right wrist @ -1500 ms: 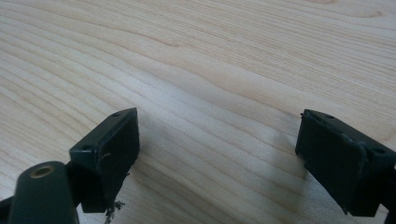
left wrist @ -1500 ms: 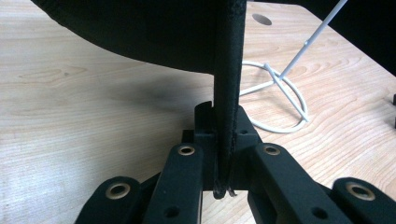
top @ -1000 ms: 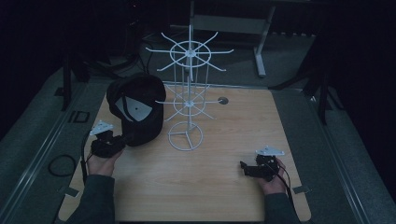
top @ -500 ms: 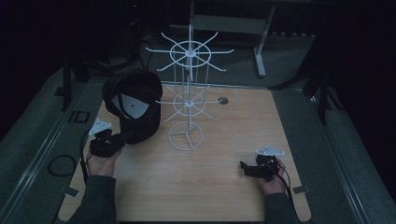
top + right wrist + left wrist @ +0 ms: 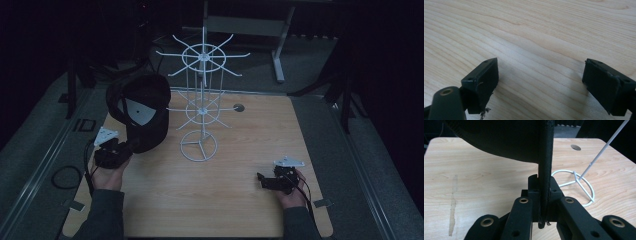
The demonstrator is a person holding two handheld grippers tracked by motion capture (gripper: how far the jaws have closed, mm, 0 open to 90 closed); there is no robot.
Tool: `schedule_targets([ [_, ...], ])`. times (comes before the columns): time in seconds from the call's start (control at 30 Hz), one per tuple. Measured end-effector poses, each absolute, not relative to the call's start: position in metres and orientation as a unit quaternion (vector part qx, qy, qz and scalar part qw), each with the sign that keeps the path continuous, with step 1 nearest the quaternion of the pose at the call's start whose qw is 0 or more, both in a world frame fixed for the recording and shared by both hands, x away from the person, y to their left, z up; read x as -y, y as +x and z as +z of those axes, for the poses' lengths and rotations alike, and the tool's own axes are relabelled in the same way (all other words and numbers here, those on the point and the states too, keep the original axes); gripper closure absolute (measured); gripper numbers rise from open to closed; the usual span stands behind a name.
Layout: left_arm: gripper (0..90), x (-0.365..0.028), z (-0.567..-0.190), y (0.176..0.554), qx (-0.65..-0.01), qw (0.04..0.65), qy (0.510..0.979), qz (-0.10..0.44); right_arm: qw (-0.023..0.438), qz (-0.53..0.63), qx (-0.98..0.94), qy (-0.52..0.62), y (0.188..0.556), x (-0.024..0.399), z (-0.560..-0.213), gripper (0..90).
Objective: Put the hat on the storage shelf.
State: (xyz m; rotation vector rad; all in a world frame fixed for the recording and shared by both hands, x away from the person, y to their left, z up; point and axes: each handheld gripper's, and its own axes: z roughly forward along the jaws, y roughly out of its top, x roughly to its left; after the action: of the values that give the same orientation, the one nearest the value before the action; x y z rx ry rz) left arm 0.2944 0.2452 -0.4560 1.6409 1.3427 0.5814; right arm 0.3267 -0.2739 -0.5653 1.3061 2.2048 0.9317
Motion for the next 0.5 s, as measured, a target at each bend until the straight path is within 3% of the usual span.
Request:
schedule_targets([
  [0.5, 85.9, -0.2429, -0.4462, 0.2891, -0.545, 0.456, 0.657, 0.25, 0.206, 0.334, -0.791, 0.469, 0.3267, 0.2739, -0.5653, 13.3],
])
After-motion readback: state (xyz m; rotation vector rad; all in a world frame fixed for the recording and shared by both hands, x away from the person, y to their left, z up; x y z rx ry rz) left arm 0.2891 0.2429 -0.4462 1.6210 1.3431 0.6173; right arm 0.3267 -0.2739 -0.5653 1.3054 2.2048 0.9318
